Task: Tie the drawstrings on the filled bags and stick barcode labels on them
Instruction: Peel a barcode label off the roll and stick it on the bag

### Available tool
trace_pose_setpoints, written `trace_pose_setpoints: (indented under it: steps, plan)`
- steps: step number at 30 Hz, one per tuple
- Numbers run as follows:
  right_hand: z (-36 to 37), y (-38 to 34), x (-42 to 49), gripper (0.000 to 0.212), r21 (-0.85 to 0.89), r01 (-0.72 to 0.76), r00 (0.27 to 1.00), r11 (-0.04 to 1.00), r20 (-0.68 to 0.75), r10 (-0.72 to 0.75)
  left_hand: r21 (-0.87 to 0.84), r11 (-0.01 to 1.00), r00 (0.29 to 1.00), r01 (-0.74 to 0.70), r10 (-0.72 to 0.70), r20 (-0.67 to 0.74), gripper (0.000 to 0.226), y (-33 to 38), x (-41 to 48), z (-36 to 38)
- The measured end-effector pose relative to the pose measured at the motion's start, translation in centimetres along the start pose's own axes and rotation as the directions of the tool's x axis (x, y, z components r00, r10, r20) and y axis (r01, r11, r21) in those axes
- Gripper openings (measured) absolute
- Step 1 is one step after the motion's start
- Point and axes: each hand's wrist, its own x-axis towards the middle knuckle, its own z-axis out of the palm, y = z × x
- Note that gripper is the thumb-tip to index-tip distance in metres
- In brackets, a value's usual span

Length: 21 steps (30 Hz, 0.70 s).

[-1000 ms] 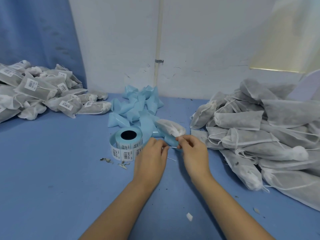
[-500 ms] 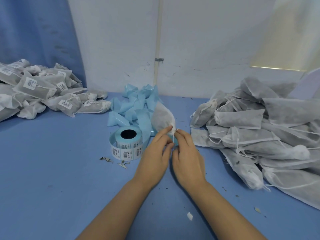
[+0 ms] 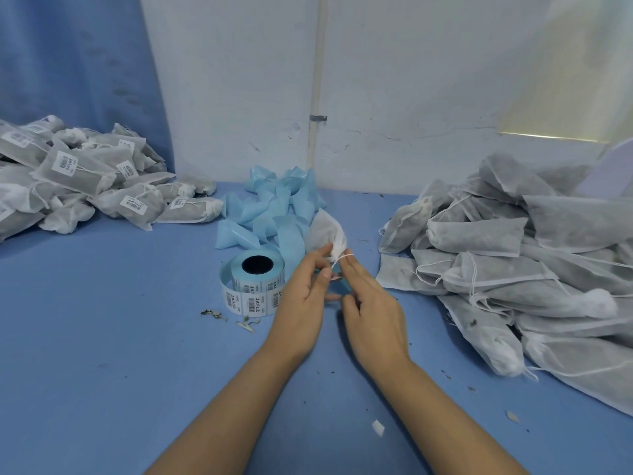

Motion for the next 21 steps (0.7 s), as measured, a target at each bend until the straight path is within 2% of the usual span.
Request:
trace_pose_setpoints:
  steps: [6,11,13,16,18,21]
  plan:
    - [0.42,-0.06,-0.18,0.064,0.056,-0.008,1.0,0.998,-0.011,0.009,0.045,0.998,0.997,-0.032,0.035,-0.064,0.017,-0.34,0.17,0.11]
    - [0.33,-0.71,-0.51,0.074,0.026,0.092,0.993,0.995,-0.069,-0.09,0.231,0.971,0.989,-0.059,0.089,-0.121,0.018,-0.21,0.2,0.18]
    - [0.35,-0.79,-0.49,0.064,0.109,0.127,0.983,0.986,-0.149,-0.11,0.324,0.944,0.994,-0.058,0.086,-0.072,0.016,-0.39,0.06,0.11]
    - [0.18,-0.73,-0.34,0.036,0.364,0.093,0.965,0.927,-0.264,0.007,0.385,0.921,0.998,-0.064,0.058,0.028,0.022,-0.36,-0.19,-0.04]
    - [0.0,-0.81,-0.2,0.028,0.458,0.071,0.952,0.886,-0.297,0.077,0.381,0.923,0.997,-0.06,0.036,0.069,0.024,-0.14,-0.36,-0.05]
    - [-0.23,-0.64,0.17,0.022,0.556,0.028,0.933,0.831,-0.314,0.178,0.426,0.902,0.994,-0.067,0.023,0.108,0.017,-0.33,-0.54,-0.02]
